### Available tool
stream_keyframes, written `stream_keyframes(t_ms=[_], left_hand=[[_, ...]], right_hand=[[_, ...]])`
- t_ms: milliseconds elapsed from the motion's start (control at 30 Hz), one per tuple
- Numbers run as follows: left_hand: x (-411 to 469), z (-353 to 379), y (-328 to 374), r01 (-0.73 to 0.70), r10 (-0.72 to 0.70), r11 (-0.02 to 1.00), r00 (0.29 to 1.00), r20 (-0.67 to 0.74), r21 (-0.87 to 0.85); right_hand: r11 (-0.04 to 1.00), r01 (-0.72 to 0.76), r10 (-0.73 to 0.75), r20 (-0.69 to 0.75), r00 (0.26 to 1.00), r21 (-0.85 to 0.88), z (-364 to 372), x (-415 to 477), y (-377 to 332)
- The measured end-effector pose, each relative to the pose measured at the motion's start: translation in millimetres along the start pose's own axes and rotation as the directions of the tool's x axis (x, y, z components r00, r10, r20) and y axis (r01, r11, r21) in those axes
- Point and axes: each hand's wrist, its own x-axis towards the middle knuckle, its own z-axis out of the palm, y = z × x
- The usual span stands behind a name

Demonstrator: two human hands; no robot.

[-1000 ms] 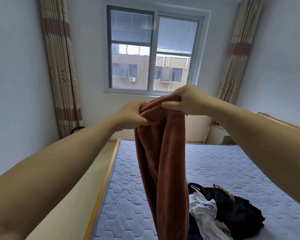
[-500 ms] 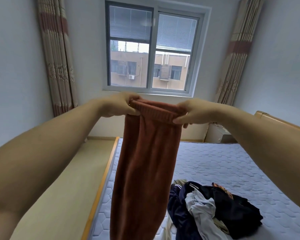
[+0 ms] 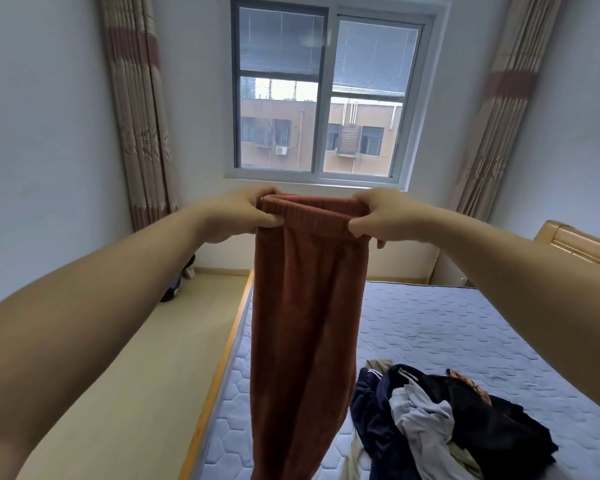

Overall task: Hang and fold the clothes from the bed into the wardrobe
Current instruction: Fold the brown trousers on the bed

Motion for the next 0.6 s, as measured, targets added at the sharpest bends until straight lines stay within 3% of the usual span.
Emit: stream_keyframes(t_ms=[67, 133, 200, 267, 433, 500, 600], left_hand=[[-4, -1, -1, 0.004, -0.002, 0.989, 1.000, 0.009, -0.149], [-8, -3, 2, 0.019, -0.002, 0.960, 0.998, 0.061, -0.281], [-9, -6, 6, 0.043, 0.005, 0.934, 0.991, 0.132, -0.354], [-8, -7, 8, 0.071, -0.003, 0.923, 0.984, 0.178, -0.379], [14, -7, -12, 0.148, -0.050, 0.918, 0.964, 0.263, -0.369], [26, -6, -27, 0.213, -0.086, 0.905, 0.939, 0.332, -0.368], [48, 5, -46, 0.332, -0.199, 0.893, 0.897, 0.394, -0.304]], right_hand=[[0.962, -0.002, -0.006, 0.027, 1.000, 0.274, -5, 1, -2], [0.841, -0.036, -0.034, 0.120, 0.992, 0.539, -14, 2, -1], [0.736, -0.056, -0.143, 0.235, 0.961, 0.675, -21, 2, 1], [0.690, -0.079, -0.209, 0.303, 0.930, 0.719, -24, 7, 6], [0.609, -0.209, -0.188, 0.395, 0.899, 0.766, -25, 10, 14], [0.618, -0.259, -0.147, 0.432, 0.890, 0.743, -21, 10, 14], [0.739, -0.335, -0.024, 0.519, 0.854, 0.585, -8, 27, 25]])
